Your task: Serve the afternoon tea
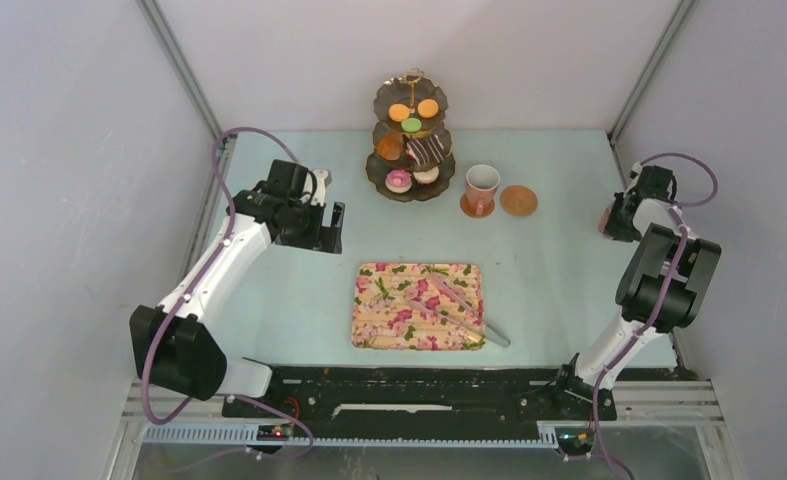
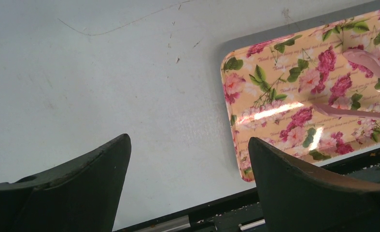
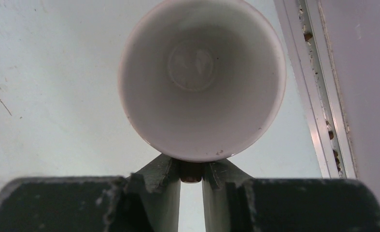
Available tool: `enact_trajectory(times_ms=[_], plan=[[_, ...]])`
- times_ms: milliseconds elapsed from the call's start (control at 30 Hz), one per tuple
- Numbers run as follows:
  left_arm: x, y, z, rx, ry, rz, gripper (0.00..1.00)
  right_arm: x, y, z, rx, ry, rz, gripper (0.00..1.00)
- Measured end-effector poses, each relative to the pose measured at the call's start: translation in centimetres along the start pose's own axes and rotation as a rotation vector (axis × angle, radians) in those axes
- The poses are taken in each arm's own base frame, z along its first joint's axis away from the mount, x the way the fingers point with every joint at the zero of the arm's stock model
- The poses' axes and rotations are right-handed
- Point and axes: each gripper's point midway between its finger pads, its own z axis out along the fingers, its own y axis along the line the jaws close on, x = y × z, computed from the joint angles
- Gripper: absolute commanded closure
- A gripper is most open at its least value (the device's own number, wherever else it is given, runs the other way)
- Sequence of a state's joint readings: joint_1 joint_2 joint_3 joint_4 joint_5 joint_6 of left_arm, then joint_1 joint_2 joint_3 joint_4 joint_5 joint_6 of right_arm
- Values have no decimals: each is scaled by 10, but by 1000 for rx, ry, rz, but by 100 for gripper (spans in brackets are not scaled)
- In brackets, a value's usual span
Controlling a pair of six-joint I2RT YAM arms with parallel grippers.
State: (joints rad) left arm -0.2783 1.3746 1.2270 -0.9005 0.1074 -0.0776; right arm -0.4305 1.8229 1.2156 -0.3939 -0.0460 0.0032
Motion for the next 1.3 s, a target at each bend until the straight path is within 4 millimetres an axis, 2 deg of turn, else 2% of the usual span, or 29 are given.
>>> enact_trajectory(times_ms=[267,400,500,600,700,867,1033,1300], plan=[[0,0,0,0,0,0,2,-2,1,-1,13,-3,1,100],[0,0,0,0,0,0,2,0,3,-12,32,5,-4,100],[0,0,0,0,0,0,2,-8,15,-27,35,-30,-15,100],[0,0,0,0,-1,0,2,-21,46,-46,13,-94,-60,100],[0,0,0,0,-1,0,2,-28,94,-61,-56,-152,-129,100],[0,0,0,1,-1,0,2,-23,159,-65,-161,-190,-220,100],[0,0,0,1,-2,1,2,-20,187,-51,-195,-166,-256,100],[-1,0,-3,-2,-11,2,2,-13,217,-28,-223,-126,-302,100]])
